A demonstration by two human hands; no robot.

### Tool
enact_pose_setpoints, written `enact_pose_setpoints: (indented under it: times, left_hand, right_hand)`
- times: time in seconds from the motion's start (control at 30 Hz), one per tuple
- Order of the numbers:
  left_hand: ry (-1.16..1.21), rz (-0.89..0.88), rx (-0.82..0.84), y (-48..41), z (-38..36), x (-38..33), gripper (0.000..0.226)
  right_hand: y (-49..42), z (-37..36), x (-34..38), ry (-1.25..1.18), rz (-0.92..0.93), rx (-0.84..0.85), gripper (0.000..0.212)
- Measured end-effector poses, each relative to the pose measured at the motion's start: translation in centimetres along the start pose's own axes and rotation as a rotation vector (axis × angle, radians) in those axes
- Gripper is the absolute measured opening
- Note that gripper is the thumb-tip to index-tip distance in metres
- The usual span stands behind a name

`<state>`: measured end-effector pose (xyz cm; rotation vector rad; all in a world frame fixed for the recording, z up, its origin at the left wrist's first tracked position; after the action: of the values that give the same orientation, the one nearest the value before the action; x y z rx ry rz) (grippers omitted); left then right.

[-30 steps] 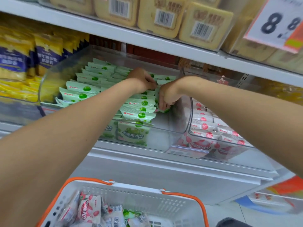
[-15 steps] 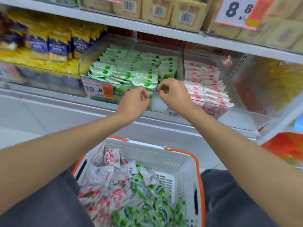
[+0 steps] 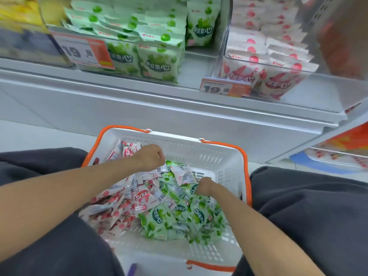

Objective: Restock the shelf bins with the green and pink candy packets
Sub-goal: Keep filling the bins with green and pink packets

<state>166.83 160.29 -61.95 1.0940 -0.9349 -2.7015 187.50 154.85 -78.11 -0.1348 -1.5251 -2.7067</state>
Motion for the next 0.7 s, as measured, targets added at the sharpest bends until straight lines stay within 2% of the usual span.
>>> enact_pose_setpoints:
  times: [0.03,0.1,0.13,0.17,0.2,0.23,0.27,0.33,0.4,0.43,0.53,0.6,0.7]
  left_hand:
    - [0.008,-0.005,0.006,0.0,-0.3,-0.1,0.011]
    - [0.023,-0.011,0.007,0.1,-0.6,-0.4,0.011]
    - [0.032,-0.008,0.013,0.2,-0.7,-0.4,0.014]
    - [0.037,-0.002,0.021,0.4,-0.7,-0.3,0.016]
    - [0.037,0.007,0.03,0.5,-0.8,-0.1,0.018]
    - [0.035,0.017,0.034,0.7,-0.7,0.0,0.018]
    - [0.034,0.025,0.035,0.9,-0.7,0.1,0.018]
    - [0.038,0.03,0.032,1.0,-0.6,0.2,0.019]
    - [0.049,0.03,0.032,1.1,-0.5,0.1,0.019]
    - [0.055,0.026,0.036,1.1,-0.4,-0.1,0.019]
    - [0.063,0.005,0.051,1.0,-0.6,-0.6,0.018]
    - [0.061,-0.007,0.05,0.9,-0.6,-0.9,0.018]
    - [0.068,-0.025,0.057,1.0,-0.4,-1.7,0.015]
  right_hand:
    - [-1.0,-1.4,-0.5,-0.093,-0.018,0.018,0.026]
    - [-3.4,-4.1,-1.5,-0.248,-0.064,0.031,0.075]
    - [-4.1,-5.0,-1.7,-0.274,-0.078,0.039,0.079]
    - [-4.6,-5.4,-2.1,-0.27,-0.102,0.019,0.065]
    - [-5.1,-5.2,-2.4,-0.227,-0.119,-0.017,0.038]
    - [-5.4,-4.9,-2.6,-0.195,-0.125,-0.043,0.022]
    - [-5.9,-5.0,-2.9,-0.163,-0.133,-0.048,0.024]
    - [-6.2,-5.2,-3.1,-0.113,-0.133,-0.043,0.055]
    - [-6.5,-5.7,-3.1,-0.13,-0.115,-0.032,0.072]
    - [-6.0,-5.5,-3.0,-0.137,-0.126,-0.034,0.068]
    - [-5.1,-4.2,-3.7,-0.056,-0.144,-0.067,0.013]
    - [-4.2,-1.7,-3.1,0.031,-0.071,-0.081,0.033]
    - [-0.8,3.7,-1.5,0.175,0.028,-0.115,0.038]
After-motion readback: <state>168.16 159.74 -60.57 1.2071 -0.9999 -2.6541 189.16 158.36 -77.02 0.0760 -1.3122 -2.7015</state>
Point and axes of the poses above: each hand's wrist, its own y-axis away from the middle knuckle, its own z-axis out of the back of the hand, x = y × z, the point moved 10 cm from there along -y, towards the middle knuckle, and after that the axes turned 11 degrees about y, right-handed, at the moved point
